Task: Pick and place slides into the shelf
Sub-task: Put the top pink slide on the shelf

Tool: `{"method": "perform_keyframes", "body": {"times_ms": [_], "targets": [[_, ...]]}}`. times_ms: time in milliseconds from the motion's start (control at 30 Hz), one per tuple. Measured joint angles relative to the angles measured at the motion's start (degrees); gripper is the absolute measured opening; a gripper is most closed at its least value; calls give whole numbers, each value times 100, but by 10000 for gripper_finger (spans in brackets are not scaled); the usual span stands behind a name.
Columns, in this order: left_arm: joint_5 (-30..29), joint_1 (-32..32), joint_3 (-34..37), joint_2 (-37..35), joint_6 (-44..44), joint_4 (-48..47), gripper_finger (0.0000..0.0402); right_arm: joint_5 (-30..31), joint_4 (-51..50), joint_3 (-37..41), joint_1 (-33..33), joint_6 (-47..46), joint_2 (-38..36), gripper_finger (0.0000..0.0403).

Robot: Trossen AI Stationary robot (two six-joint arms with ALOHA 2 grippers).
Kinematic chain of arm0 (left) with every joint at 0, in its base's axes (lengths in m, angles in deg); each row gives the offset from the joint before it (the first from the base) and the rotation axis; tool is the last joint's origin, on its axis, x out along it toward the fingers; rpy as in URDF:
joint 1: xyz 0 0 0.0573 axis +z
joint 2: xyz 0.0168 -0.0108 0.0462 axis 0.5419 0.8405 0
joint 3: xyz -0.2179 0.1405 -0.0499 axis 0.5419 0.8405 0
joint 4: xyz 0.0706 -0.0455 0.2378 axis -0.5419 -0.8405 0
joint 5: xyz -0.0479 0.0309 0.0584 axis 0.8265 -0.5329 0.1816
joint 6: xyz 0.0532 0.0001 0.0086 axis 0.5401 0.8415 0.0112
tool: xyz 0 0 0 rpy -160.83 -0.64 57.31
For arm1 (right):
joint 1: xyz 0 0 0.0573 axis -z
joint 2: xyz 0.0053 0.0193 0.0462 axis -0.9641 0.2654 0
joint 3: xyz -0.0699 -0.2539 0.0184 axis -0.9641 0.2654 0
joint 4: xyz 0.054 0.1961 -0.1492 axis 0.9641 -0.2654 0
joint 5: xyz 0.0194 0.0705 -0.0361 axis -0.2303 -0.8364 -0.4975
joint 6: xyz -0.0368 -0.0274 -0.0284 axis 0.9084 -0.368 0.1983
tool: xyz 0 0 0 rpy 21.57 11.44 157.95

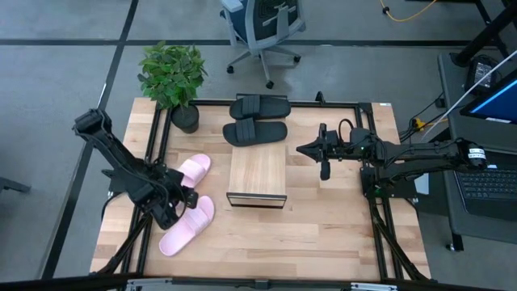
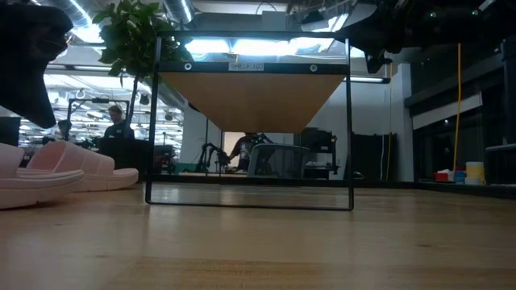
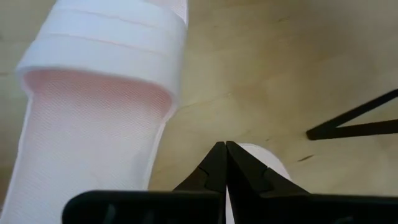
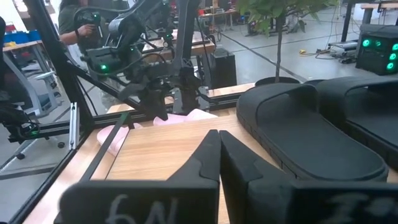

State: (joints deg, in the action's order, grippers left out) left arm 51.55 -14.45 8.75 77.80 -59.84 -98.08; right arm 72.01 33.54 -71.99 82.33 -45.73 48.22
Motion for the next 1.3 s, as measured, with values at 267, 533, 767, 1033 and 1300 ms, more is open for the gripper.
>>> {"method": "perform_keyframes", "body": {"times_ms": [267,533,767,1033,1300], "targets": [[-2,13,-2,331,382,1,0,0,146,0,0,-150,0,4],[-46,13,0,825,383,25,19,0,282,0,0,-246,0,4],[-165,15,-2,1064,383,123,80,3,356,0,0,-261,0,4],[-216,277,-2,1295,585,107,117,7,502,0,0,-261,0,4],[92,586,-2,1762,678,93,118,7,603,0,0,-312,0,4]]}}
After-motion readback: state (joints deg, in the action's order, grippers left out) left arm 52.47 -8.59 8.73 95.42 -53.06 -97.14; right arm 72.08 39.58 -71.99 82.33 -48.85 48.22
